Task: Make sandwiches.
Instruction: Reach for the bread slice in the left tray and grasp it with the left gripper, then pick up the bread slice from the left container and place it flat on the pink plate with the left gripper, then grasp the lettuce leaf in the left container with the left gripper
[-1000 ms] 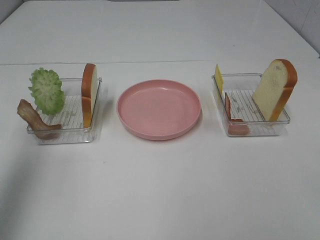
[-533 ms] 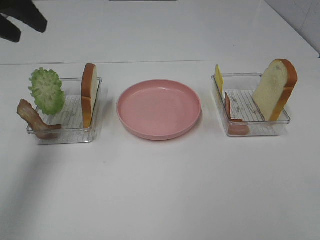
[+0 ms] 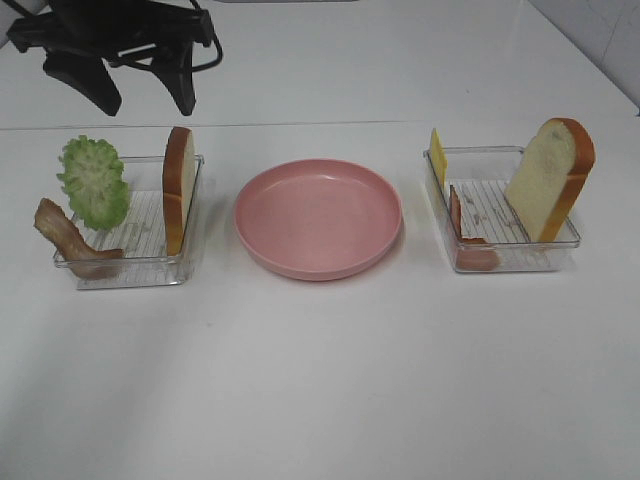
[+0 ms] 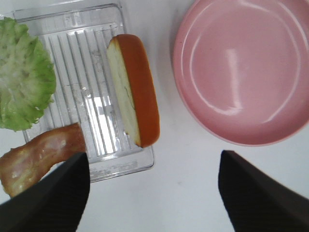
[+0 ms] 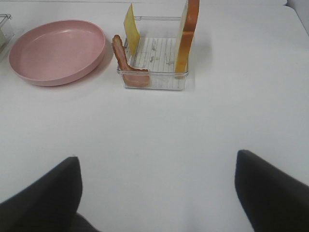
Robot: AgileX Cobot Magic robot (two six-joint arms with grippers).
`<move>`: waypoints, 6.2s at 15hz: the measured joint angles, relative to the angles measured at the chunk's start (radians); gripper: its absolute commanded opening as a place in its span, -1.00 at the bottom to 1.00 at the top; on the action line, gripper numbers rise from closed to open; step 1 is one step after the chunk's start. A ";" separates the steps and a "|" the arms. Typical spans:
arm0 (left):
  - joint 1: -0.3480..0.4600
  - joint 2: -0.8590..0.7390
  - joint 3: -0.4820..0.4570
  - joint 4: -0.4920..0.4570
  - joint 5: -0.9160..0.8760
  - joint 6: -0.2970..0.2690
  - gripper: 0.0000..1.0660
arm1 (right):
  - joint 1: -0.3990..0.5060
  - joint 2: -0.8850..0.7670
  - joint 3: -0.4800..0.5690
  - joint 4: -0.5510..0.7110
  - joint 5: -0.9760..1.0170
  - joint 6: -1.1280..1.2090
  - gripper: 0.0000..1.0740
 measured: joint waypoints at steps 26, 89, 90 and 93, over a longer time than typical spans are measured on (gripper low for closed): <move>-0.002 0.244 -0.133 0.101 0.007 -0.107 -1.00 | 0.000 0.000 0.000 0.000 0.000 0.000 0.54; 0.201 0.128 -0.146 -0.024 -0.028 0.147 0.49 | 0.000 0.000 0.000 0.000 0.000 0.000 0.54; 0.220 0.128 -0.146 -0.022 -0.028 0.147 0.49 | 0.000 0.000 0.000 0.000 0.000 0.000 0.54; 0.265 0.128 -0.146 -0.019 -0.034 0.147 0.49 | 0.000 0.000 0.000 0.000 0.000 0.000 0.54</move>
